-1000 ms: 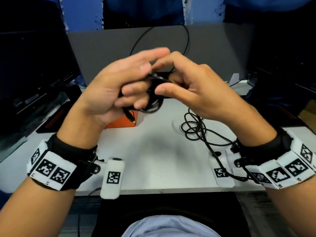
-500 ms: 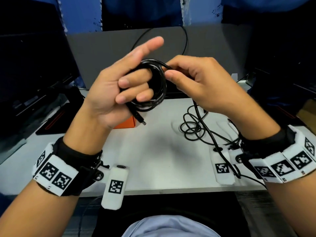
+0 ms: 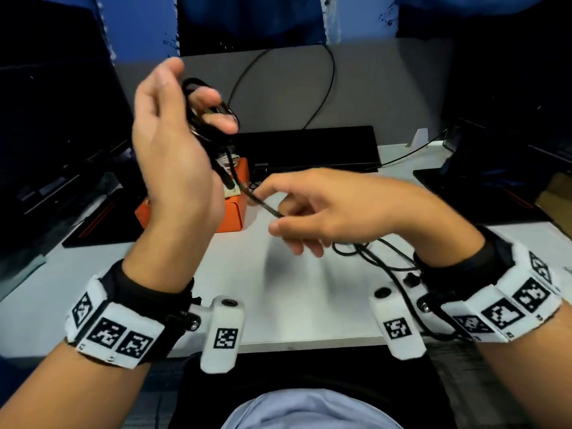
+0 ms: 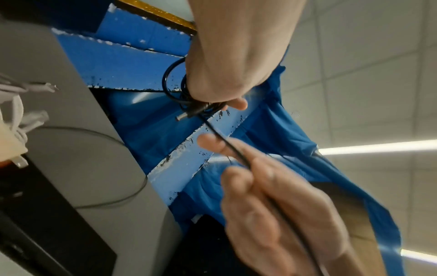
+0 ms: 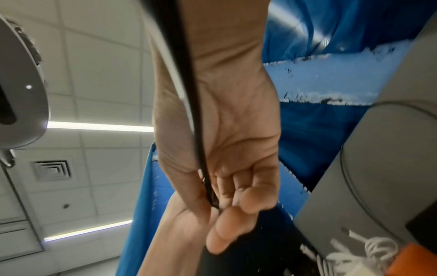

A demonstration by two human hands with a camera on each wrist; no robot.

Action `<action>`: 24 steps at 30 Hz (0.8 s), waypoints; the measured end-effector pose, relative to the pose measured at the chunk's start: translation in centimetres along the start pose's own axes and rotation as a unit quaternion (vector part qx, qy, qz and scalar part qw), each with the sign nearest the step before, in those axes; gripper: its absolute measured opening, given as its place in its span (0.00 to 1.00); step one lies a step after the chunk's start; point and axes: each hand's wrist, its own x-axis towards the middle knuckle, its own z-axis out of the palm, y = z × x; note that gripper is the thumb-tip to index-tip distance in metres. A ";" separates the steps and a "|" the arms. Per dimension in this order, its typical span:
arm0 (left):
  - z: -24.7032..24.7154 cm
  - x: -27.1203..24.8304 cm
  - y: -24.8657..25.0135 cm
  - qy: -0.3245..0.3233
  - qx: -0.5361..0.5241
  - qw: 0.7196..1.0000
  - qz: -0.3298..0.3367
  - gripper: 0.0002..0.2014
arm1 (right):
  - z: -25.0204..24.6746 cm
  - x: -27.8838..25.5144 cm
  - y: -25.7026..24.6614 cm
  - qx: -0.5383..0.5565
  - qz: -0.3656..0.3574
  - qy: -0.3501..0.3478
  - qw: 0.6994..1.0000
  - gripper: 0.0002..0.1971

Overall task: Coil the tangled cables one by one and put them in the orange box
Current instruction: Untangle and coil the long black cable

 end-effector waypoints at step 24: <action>-1.3 1.5 0.9 -0.338 -0.258 0.850 -0.312 0.15 | -2.0 -0.6 0.0 -0.003 -0.012 0.226 0.974 0.08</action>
